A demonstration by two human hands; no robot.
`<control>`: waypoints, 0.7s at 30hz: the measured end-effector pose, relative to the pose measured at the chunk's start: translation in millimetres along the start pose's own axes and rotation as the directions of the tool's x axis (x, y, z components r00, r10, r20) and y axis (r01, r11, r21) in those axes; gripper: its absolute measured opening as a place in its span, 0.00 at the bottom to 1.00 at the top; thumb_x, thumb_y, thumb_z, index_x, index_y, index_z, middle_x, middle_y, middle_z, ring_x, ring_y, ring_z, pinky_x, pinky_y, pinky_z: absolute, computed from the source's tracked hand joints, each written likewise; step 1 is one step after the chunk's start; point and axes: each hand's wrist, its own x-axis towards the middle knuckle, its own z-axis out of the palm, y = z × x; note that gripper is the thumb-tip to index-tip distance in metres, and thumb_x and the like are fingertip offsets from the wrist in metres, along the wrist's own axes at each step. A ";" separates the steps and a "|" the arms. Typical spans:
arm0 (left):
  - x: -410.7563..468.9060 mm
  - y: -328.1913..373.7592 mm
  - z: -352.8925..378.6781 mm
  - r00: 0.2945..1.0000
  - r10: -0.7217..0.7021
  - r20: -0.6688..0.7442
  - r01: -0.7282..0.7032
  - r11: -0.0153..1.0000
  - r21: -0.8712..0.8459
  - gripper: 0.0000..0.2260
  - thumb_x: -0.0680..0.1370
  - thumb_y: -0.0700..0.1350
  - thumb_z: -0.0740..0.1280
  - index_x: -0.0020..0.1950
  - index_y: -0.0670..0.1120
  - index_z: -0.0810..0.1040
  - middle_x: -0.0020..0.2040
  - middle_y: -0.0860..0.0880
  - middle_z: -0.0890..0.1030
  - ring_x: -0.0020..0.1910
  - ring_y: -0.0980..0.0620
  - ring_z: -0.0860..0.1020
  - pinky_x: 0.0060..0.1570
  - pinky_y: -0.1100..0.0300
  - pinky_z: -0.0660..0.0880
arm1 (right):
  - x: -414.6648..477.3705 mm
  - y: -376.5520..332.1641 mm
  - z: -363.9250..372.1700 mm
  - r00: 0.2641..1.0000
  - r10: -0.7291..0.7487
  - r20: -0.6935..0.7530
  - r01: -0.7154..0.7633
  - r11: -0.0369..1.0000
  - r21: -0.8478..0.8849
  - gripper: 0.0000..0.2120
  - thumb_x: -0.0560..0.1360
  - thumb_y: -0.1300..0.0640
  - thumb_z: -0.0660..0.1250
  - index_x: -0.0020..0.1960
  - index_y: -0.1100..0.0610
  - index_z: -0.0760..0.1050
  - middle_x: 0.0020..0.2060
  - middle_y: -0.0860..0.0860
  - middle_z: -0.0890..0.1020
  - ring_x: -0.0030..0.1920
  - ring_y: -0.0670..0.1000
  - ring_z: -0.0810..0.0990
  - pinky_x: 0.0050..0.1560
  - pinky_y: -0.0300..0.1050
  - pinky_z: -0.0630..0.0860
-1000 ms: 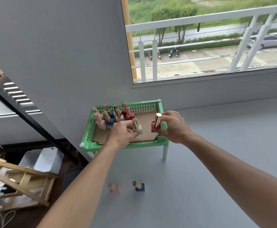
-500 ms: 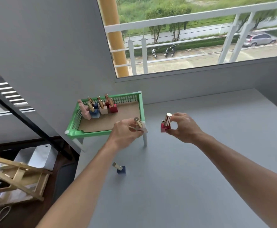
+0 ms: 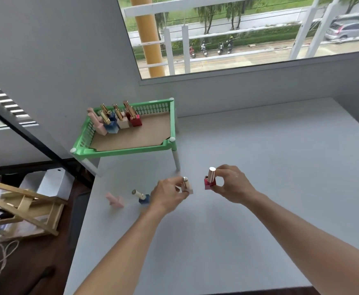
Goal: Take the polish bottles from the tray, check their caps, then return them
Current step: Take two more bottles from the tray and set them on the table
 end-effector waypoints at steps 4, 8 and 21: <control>-1.3 -7.8 20.8 1.000 -0.023 -0.001 0.023 1.000 0.008 0.04 0.68 0.47 0.70 0.40 0.56 0.79 0.39 0.59 0.81 0.43 0.54 0.80 0.45 0.54 0.77 | -6.2 12.9 12.2 1.000 0.016 0.006 -0.016 1.000 0.006 0.13 0.72 0.51 0.68 0.57 0.48 0.77 0.59 0.47 0.76 0.63 0.52 0.69 0.57 0.42 0.67; -0.7 -14.2 33.7 0.999 -0.039 -0.019 0.039 0.999 0.013 0.04 0.68 0.48 0.69 0.42 0.56 0.79 0.39 0.60 0.81 0.43 0.54 0.80 0.44 0.55 0.77 | -9.5 21.0 21.9 1.000 0.020 0.009 -0.020 1.000 0.003 0.13 0.73 0.50 0.67 0.57 0.49 0.77 0.59 0.47 0.77 0.63 0.52 0.69 0.55 0.41 0.65; 10.0 -26.5 43.0 0.993 -0.095 -0.068 0.096 0.995 0.019 0.05 0.69 0.54 0.69 0.43 0.59 0.77 0.41 0.58 0.83 0.45 0.54 0.81 0.38 0.59 0.73 | -11.7 36.9 35.5 0.997 0.078 0.001 -0.078 0.996 0.044 0.12 0.74 0.53 0.66 0.57 0.48 0.77 0.57 0.47 0.78 0.61 0.53 0.70 0.54 0.42 0.66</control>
